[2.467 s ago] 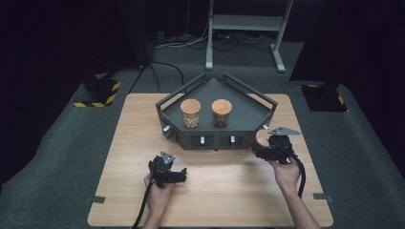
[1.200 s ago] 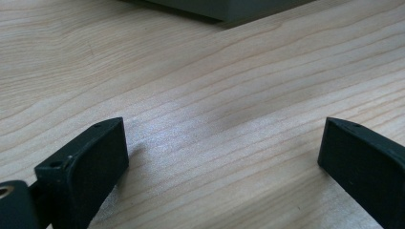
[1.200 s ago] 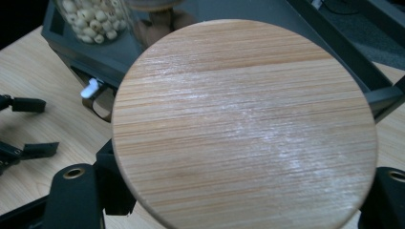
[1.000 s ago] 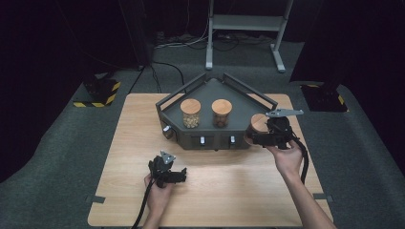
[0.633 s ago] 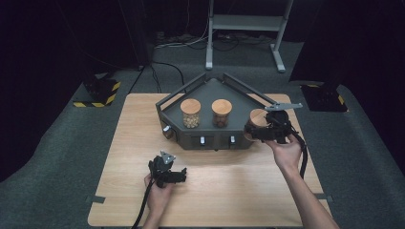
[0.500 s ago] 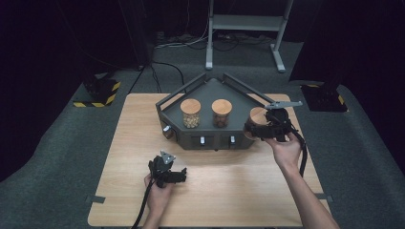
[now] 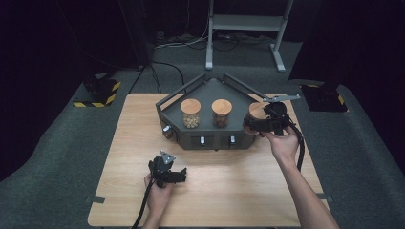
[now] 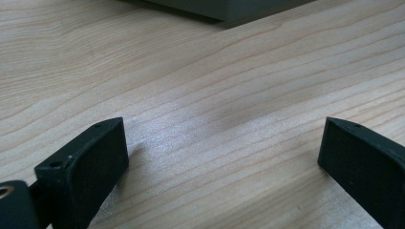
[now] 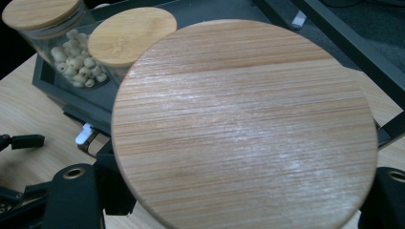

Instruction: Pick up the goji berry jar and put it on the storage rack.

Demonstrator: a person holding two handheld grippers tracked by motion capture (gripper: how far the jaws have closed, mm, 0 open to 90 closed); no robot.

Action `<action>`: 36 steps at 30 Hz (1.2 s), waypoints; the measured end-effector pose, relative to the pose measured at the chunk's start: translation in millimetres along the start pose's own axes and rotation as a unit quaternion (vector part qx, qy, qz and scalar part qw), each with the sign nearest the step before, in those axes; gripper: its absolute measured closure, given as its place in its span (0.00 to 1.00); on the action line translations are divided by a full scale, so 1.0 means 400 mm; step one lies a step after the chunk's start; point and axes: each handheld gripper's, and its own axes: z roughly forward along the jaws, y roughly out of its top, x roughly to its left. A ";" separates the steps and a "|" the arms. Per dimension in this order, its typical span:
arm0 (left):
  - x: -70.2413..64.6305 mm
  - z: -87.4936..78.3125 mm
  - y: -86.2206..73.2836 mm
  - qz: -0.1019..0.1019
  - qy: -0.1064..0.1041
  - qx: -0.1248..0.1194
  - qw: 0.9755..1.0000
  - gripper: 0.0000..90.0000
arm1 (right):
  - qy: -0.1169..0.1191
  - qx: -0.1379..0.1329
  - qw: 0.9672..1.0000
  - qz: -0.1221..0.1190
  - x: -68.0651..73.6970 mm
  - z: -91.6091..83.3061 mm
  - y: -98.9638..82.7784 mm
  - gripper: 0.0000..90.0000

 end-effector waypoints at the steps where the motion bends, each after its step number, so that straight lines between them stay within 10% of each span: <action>1: 0.000 0.000 0.000 0.000 0.000 0.000 1.000 0.03 | -0.001 0.000 1.000 0.001 0.000 0.004 0.003 0.28; 36: 0.000 0.000 0.000 0.000 0.000 0.000 1.000 0.03 | -0.053 0.029 0.998 0.017 0.044 0.130 0.069 0.28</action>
